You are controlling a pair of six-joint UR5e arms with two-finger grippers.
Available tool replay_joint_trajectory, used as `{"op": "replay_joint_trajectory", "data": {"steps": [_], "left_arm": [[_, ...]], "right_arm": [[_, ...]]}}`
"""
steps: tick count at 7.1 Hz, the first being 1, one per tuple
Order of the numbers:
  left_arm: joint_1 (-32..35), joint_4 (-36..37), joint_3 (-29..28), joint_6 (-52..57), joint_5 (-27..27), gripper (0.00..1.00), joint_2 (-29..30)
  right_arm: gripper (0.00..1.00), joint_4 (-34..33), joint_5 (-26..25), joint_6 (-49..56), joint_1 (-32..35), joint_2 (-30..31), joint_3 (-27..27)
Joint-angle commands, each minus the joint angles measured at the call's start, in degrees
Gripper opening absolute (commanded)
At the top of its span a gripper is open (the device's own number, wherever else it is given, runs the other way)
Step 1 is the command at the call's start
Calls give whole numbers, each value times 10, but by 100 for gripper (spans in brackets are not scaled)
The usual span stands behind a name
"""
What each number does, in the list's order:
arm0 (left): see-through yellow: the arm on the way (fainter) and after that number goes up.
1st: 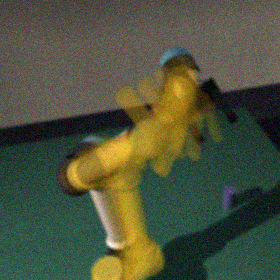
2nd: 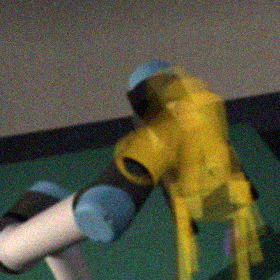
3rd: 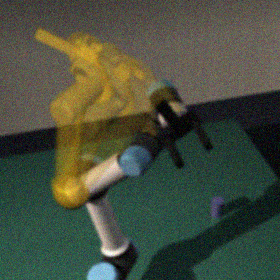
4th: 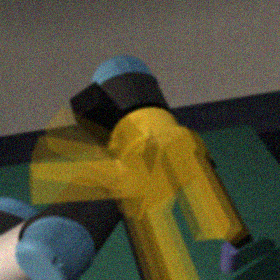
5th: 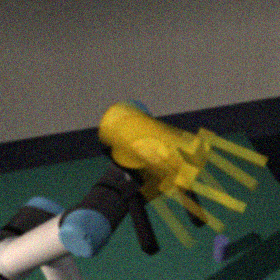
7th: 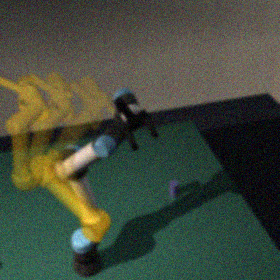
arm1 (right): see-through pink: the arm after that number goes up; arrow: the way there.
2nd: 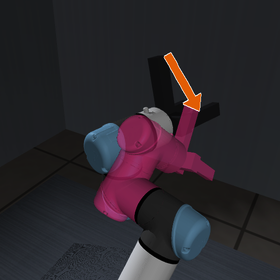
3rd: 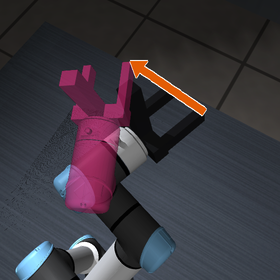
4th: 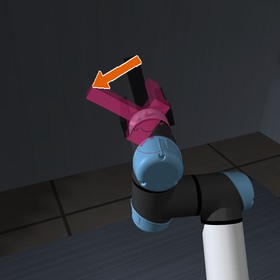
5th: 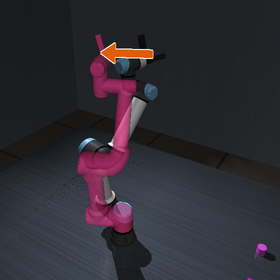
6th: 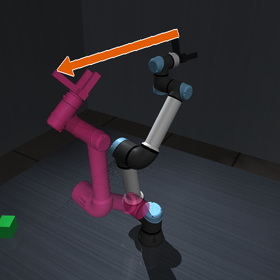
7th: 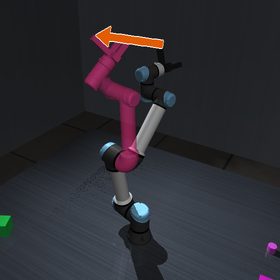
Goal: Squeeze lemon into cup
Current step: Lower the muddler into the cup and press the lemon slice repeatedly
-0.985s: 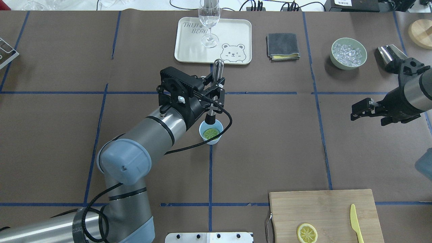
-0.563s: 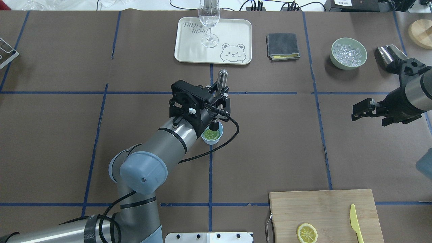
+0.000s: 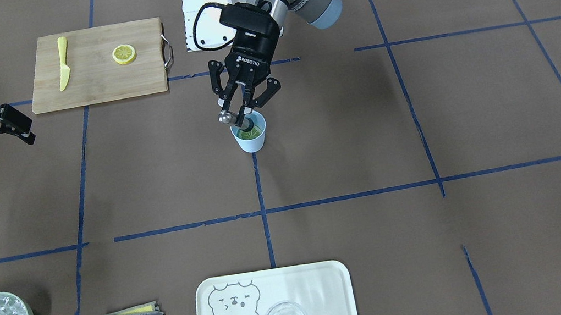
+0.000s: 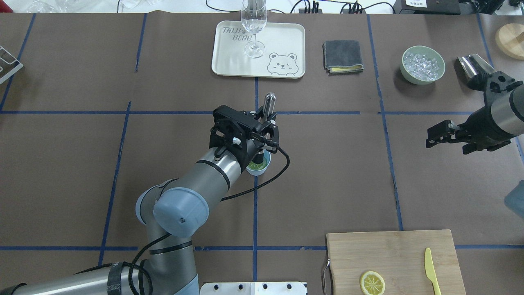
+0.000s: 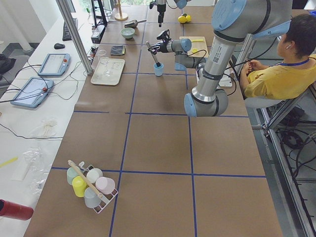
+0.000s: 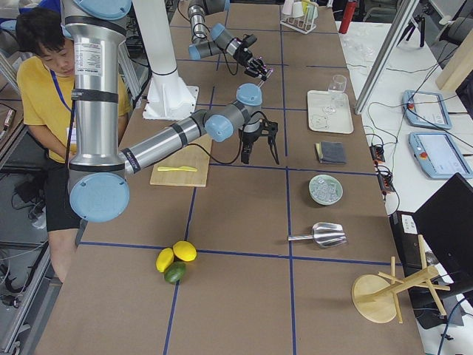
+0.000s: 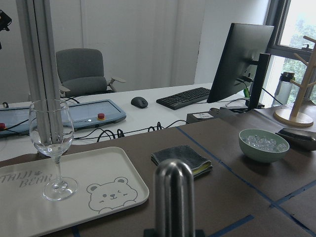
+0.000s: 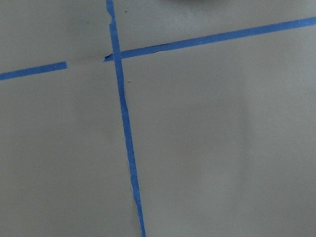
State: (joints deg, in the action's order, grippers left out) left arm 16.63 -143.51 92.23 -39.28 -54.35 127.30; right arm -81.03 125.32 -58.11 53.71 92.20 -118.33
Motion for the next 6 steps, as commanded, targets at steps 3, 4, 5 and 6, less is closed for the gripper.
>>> {"op": "replay_joint_trajectory", "data": {"steps": [3,4,5,6], "left_arm": [[0,-34,-36,0,0,0,1],[-1,-34,-38,0,0,0,0],[-2,-34,-38,0,0,0,-1],[-2,-35,-43,-1,0,0,0]], "right_arm": [[100,0,0,-3,-1,-1,0],[100,0,0,-3,-1,-1,0],[100,0,0,-4,-1,-1,0],[100,0,0,-4,-1,-1,0]]}}
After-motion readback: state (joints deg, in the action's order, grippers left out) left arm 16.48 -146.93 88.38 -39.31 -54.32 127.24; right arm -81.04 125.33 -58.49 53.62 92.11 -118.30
